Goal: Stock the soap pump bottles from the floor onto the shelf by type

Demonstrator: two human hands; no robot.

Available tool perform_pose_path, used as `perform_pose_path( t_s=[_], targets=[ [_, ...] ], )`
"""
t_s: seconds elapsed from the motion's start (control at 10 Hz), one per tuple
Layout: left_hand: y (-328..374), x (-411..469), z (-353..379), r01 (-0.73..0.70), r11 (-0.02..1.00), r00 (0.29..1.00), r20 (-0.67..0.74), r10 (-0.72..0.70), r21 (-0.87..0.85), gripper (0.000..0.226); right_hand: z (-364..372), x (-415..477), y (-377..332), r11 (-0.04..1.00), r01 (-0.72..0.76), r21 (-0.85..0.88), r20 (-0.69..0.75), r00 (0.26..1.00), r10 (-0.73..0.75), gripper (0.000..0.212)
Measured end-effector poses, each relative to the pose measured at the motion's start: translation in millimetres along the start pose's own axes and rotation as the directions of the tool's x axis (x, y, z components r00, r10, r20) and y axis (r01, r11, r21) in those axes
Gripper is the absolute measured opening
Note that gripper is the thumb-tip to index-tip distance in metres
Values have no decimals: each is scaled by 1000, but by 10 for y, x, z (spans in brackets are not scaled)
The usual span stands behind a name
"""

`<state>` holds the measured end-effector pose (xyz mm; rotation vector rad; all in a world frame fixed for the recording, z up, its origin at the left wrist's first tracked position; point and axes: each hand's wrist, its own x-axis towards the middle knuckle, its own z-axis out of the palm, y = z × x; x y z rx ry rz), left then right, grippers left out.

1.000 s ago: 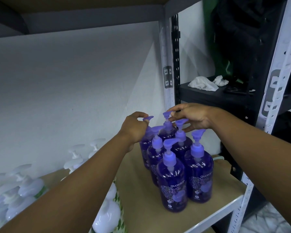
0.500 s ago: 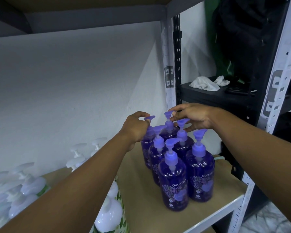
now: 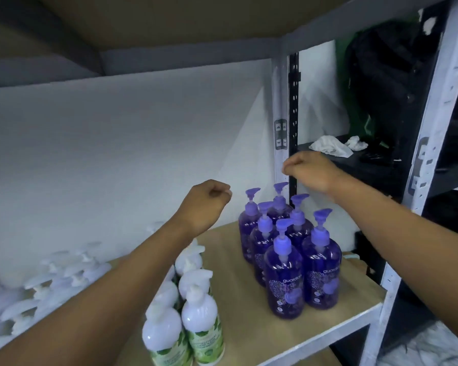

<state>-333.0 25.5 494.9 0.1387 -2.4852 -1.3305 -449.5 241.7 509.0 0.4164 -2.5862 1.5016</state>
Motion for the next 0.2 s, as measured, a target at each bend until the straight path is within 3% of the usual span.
perform_pose_path(
  t_s=[0.2],
  targets=[
    [-153, -736, -717, -26, 987, 994, -98, 42, 157, 12, 454, -847, -576, 955, 269, -123, -18, 962, -273, 15]
  ],
)
